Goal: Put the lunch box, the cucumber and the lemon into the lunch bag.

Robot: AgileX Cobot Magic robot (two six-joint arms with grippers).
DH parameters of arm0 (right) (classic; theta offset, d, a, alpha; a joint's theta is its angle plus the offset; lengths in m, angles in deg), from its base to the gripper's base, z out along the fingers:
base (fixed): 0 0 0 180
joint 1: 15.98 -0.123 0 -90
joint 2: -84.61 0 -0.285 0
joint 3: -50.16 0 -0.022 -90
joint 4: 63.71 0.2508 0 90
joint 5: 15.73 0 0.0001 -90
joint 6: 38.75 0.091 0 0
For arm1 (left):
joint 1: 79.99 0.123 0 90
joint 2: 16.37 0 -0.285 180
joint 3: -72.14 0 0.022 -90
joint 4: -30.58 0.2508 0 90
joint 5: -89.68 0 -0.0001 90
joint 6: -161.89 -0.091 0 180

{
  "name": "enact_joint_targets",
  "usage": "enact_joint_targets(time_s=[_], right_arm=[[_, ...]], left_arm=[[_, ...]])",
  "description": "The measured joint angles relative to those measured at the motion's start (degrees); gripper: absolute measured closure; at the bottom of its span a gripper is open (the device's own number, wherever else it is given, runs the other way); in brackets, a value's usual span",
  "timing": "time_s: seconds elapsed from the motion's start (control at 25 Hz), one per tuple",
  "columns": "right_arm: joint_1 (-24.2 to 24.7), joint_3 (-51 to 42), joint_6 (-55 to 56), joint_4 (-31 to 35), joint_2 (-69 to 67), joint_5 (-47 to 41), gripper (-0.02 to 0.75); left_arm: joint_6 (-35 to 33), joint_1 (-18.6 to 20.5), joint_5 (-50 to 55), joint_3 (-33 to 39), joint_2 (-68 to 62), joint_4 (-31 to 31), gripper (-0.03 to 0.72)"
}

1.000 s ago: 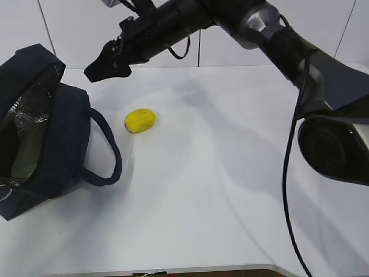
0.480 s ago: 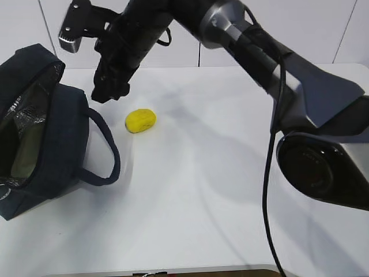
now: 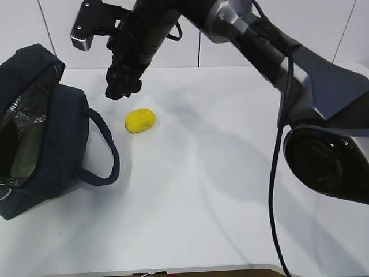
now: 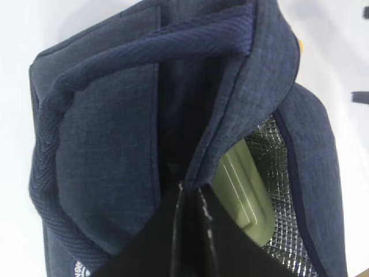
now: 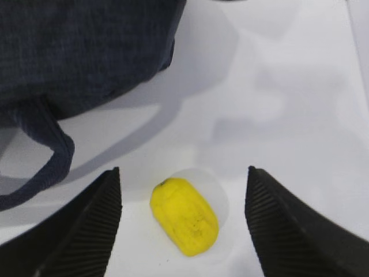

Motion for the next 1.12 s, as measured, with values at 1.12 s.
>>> enact_joint_targets(time_s=[1.12], right_arm=[[0.0, -6.9, -13.1, -6.8, -3.6, 0.1, 0.205]], left_arm=[[-1.0, 0.0, 0.0, 0.0, 0.0, 0.0, 0.700]])
